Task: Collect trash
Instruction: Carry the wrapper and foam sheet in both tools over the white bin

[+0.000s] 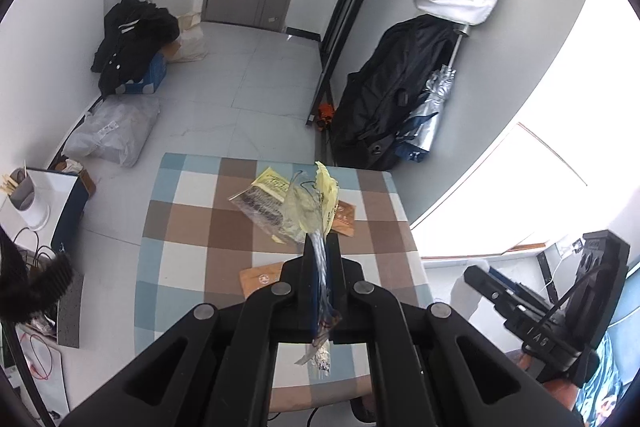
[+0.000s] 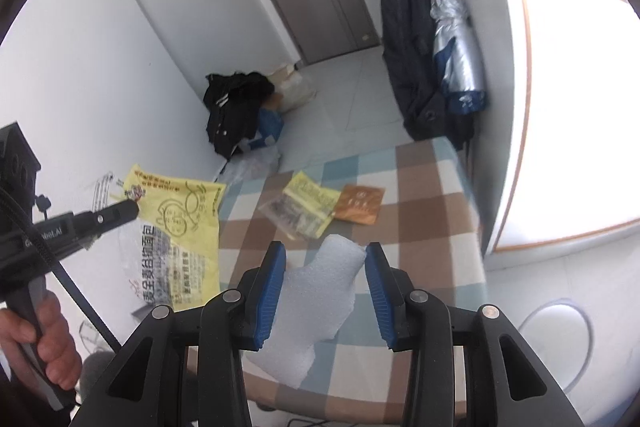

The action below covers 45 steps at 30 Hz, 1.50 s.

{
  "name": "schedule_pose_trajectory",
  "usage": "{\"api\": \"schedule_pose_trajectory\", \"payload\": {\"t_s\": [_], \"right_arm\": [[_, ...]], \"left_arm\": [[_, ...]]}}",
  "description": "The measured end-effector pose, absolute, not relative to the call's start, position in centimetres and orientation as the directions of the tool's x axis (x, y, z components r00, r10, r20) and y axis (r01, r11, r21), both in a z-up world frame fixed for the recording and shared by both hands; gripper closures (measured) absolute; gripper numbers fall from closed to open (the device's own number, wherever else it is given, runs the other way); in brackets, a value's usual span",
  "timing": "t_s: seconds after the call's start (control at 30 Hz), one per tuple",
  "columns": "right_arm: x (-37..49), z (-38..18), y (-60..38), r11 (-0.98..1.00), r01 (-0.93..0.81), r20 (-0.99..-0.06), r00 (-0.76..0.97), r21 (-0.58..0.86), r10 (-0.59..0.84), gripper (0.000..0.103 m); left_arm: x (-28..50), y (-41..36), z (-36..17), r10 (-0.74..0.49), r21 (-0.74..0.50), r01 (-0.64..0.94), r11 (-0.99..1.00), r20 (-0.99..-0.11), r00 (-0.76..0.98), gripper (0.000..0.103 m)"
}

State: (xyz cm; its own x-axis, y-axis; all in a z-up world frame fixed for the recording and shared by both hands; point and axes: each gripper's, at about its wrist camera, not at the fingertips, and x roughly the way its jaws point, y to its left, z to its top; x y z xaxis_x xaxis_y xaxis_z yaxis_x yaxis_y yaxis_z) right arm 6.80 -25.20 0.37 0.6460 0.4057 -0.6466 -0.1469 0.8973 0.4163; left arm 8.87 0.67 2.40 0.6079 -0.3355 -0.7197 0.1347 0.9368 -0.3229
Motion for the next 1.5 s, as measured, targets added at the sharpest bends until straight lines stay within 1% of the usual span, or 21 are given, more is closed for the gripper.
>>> {"api": "schedule_pose_trajectory", "payload": {"t_s": [0.3,0.4,0.5,0.6,0.77,0.87,0.93,1.0,1.03,1.13,1.23,1.4,1.5], "right_arm": [[4.6,4.5,-31.5,0.899,-0.086,-0.592,0.725,0.429,0.351,0.063],[3.3,5.7,-34.2,0.902,-0.059,-0.574,0.753,0.427,0.321,0.063],[1.9,6.6,-37.0,0.926,-0.018,-0.577,0.777,0.377,0.251,0.063],[0.6,6.9,-39.8,0.936,0.024,-0.579,0.792,0.350,0.196,0.063],[-1.2,5.9,-45.4,0.919,0.133,-0.588,0.800,0.372,0.122,0.063],[-2.2,4.2,-48.5,0.904,0.198,-0.603,0.794,0.380,0.080,0.063],[-2.5,2.4,-50.3,0.895,0.242,-0.623,0.781,0.374,0.050,0.063],[-2.7,0.2,-51.9,0.892,0.302,-0.663,0.748,0.337,-0.003,0.063],[-2.8,-0.9,-52.7,0.884,0.321,-0.676,0.737,0.340,-0.007,0.063],[-3.1,-4.8,-54.8,0.852,0.385,-0.723,0.690,0.354,-0.012,0.063],[-3.0,-8.3,-56.1,0.824,0.431,-0.760,0.650,0.367,-0.001,0.063],[-2.8,-13.4,-57.8,0.789,0.480,-0.809,0.587,0.382,0.035,0.063],[-2.1,-16.6,-58.3,0.778,0.496,-0.833,0.550,0.385,0.061,0.063]], "left_arm": [[8.1,-5.0,4.7,-0.393,-0.313,0.239,0.919,-0.688,0.610,0.103],[8.0,-6.8,5.4,-0.429,-0.334,0.271,0.903,-0.672,0.604,0.103],[7.8,-9.2,5.8,-0.438,-0.312,0.308,0.899,-0.664,0.606,0.103],[7.7,-12.0,6.0,-0.463,-0.299,0.358,0.884,-0.661,0.591,0.103],[8.1,-17.0,5.1,-0.531,-0.325,0.439,0.838,-0.672,0.516,0.103],[8.0,-20.0,4.3,-0.578,-0.334,0.506,0.795,-0.669,0.467,0.103],[8.0,-22.3,3.5,-0.588,-0.322,0.542,0.776,-0.679,0.439,0.103],[8.2,-24.2,2.5,-0.593,-0.319,0.567,0.759,-0.697,0.402,0.103],[8.3,-25.0,1.9,-0.597,-0.322,0.577,0.750,-0.704,0.383,0.103],[8.7,-27.5,-0.3,-0.603,-0.329,0.608,0.722,-0.731,0.320,0.103],[9.5,-29.4,-3.0,-0.661,-0.393,0.655,0.646,-0.716,0.222,0.103],[10.5,-31.8,-7.6,-0.652,-0.406,0.697,0.591,-0.749,0.117,0.103],[10.1,-33.4,-9.6,-0.625,-0.386,0.733,0.561,-0.778,0.068,0.103]]}}
